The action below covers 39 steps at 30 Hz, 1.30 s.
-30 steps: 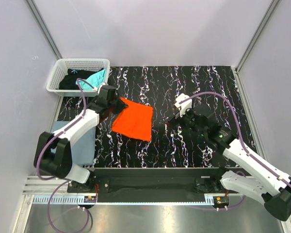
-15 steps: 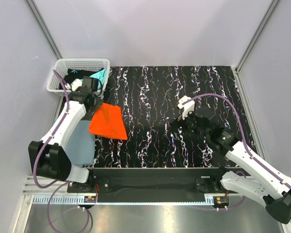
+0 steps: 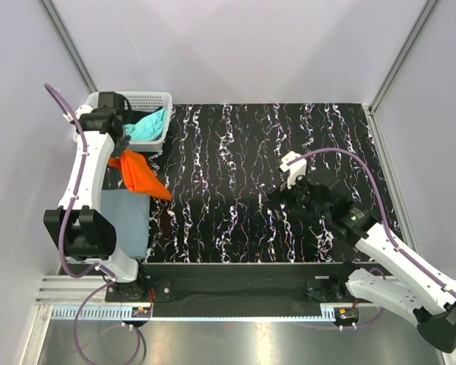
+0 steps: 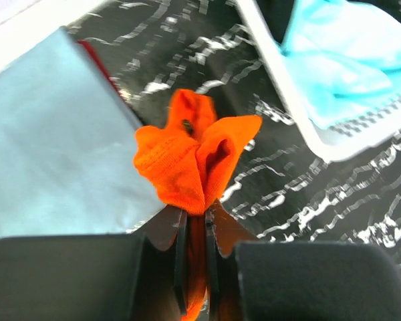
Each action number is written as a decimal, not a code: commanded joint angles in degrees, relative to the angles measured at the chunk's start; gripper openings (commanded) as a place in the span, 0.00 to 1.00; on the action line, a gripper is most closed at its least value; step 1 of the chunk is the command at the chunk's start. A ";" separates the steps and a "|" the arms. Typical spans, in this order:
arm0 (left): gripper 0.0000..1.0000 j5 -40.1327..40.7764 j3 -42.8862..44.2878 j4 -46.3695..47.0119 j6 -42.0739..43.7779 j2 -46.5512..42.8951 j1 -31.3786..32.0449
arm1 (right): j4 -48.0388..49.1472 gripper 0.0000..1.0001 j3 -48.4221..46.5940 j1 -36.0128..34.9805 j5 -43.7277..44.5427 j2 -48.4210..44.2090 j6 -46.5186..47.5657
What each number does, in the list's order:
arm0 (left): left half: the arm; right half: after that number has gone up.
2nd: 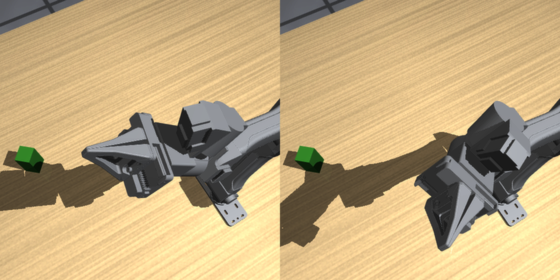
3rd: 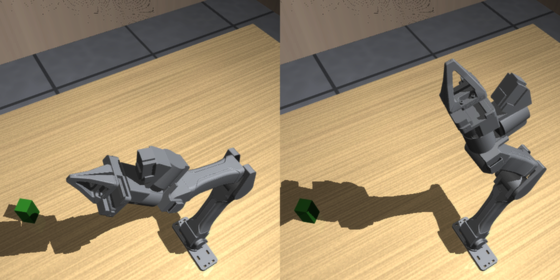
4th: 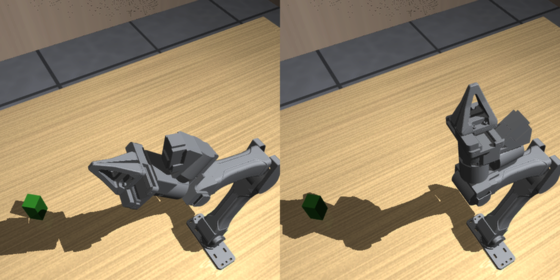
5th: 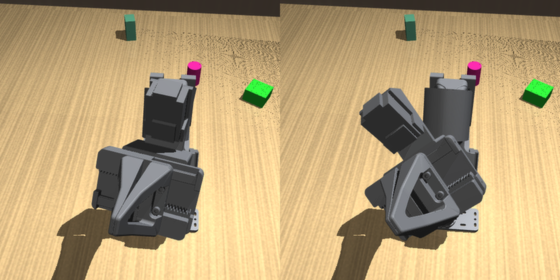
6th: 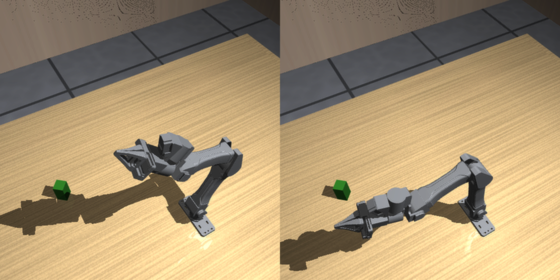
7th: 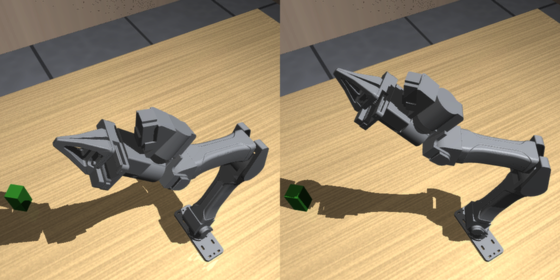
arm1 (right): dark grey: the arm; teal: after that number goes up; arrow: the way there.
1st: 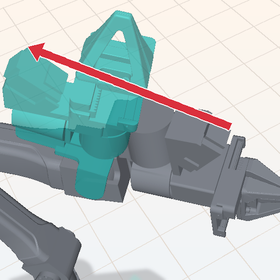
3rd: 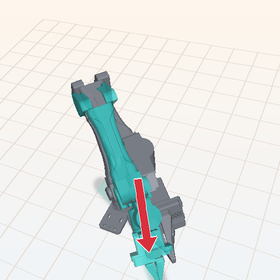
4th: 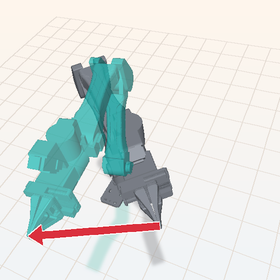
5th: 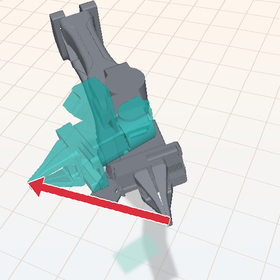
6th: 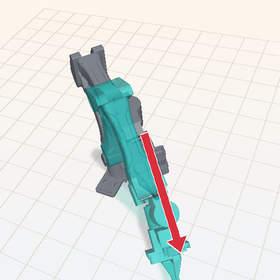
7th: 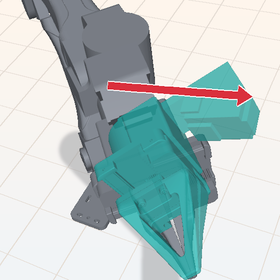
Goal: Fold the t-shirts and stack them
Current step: Neatly place the folded tshirt to the corner
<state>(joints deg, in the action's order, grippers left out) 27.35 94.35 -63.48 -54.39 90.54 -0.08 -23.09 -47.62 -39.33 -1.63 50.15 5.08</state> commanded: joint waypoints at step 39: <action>0.00 -0.81 -7.41 -4.46 9.48 -9.06 -22.16 | 0.42 1.00 -0.28 0.22 -3.29 2.50 -0.60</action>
<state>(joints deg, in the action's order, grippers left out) 27.64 90.11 -68.58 -43.22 85.58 -19.77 -23.11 -47.62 -39.33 -4.03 52.73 5.04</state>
